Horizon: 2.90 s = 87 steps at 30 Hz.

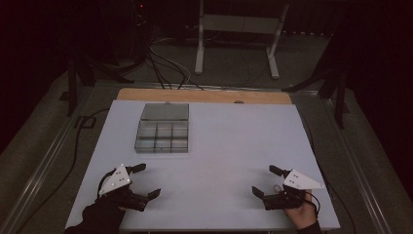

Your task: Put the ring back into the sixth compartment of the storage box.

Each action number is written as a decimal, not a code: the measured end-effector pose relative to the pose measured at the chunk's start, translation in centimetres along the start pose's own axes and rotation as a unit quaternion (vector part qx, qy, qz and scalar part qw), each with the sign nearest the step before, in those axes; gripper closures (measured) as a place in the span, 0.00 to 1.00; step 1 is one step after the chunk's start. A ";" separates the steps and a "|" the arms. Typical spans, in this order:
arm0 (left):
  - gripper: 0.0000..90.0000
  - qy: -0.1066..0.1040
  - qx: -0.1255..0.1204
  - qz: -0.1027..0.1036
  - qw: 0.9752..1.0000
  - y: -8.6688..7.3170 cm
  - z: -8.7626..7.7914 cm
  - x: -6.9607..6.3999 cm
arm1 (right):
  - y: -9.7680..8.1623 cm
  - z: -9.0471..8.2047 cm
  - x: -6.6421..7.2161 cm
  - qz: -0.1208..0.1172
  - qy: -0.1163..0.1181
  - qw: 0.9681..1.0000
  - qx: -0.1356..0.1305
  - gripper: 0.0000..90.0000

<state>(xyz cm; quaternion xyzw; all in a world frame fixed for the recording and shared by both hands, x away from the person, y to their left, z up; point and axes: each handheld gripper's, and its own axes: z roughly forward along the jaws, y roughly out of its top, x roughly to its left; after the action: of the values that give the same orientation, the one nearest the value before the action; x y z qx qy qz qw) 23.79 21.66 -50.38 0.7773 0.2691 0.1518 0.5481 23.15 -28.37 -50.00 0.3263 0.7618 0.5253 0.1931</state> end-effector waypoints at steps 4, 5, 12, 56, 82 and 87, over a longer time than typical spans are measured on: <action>0.01 0.000 0.000 -0.001 1.000 0.0 -0.1 0.1 | 0.0 0.0 0.0 0.004 -0.001 1.000 -0.002 0.00; 0.01 -0.001 0.000 0.000 1.000 0.0 0.0 0.1 | 0.0 0.0 0.0 0.006 -0.001 1.000 -0.002 0.00; 0.01 -0.001 -0.001 0.005 1.000 0.0 0.1 0.1 | 0.1 0.0 0.0 0.009 0.003 1.000 -0.001 0.00; 0.01 0.001 0.003 0.004 1.000 0.0 0.0 0.1 | 1.7 -1.8 -1.3 0.021 -0.044 0.999 -0.010 0.00; 0.01 0.001 0.002 0.006 1.000 0.0 0.0 0.0 | 0.7 -2.9 -3.7 0.077 -0.117 0.989 0.043 0.00; 0.01 0.000 0.003 0.005 1.000 0.0 0.0 0.0 | 0.5 -3.0 -4.0 0.084 -0.127 0.987 0.058 0.00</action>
<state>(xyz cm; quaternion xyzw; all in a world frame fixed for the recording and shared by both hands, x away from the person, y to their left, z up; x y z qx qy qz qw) 23.84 21.66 -50.36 0.7803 0.2657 0.1541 0.5448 24.22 -33.09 -48.61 0.4634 0.7304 0.4489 0.2241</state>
